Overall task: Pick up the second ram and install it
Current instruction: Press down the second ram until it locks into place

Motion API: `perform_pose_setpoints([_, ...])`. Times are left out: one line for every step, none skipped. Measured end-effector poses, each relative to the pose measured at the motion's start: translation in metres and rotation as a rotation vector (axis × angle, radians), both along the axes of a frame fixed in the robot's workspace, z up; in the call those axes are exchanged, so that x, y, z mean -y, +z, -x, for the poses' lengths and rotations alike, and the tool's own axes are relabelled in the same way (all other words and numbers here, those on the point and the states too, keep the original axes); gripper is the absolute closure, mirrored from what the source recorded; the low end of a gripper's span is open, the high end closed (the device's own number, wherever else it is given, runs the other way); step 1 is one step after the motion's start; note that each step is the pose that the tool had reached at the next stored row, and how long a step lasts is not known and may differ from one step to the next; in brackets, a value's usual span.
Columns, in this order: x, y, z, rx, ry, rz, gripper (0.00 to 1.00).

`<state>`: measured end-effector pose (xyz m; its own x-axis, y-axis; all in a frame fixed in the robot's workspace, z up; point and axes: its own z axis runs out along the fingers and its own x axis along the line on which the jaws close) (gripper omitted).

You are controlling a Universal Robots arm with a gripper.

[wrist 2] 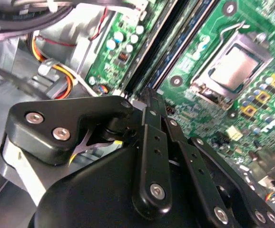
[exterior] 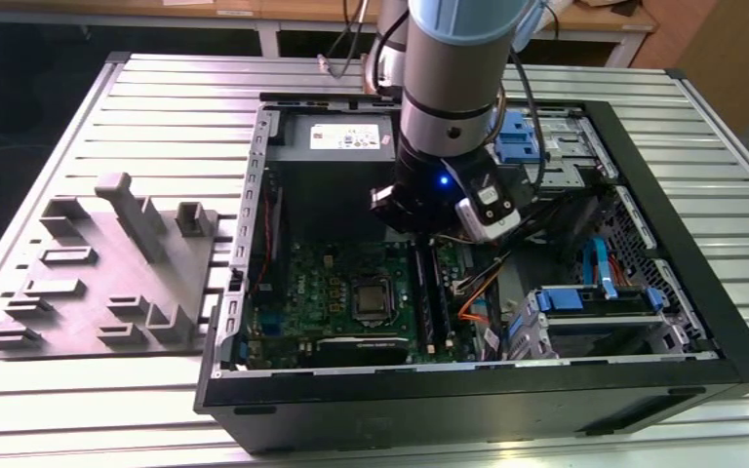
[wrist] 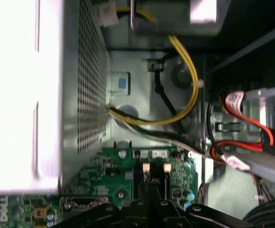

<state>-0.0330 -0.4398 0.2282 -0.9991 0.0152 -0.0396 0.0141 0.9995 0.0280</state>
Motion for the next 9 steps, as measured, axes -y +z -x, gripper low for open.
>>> perform_pose_setpoints([0.0025,0.0000,0.000,0.0000,0.000,0.0000,0.90])
perform_pose_setpoints([0.0051,0.0000,0.000,0.0000,0.000,-0.0001,0.90])
perform_pose_setpoints([0.0077,0.0001,0.000,0.0000,0.000,0.0001,0.90])
perform_pose_setpoints([0.0103,0.0001,0.000,-0.0001,0.000,0.0001,0.90])
perform_pose_setpoints([0.0128,0.0000,0.000,0.0000,0.000,0.0000,0.90])
perform_pose_setpoints([0.0154,0.0000,0.000,0.0000,0.000,-0.0001,0.90])
perform_pose_setpoints([0.0179,0.0000,0.000,0.0000,0.000,-0.0001,0.90])
perform_pose_setpoints([0.0204,0.0000,0.000,0.0000,0.000,0.0001,0.90])
perform_pose_setpoints([0.0228,0.0001,0.000,0.0000,0.000,0.0001,0.90])
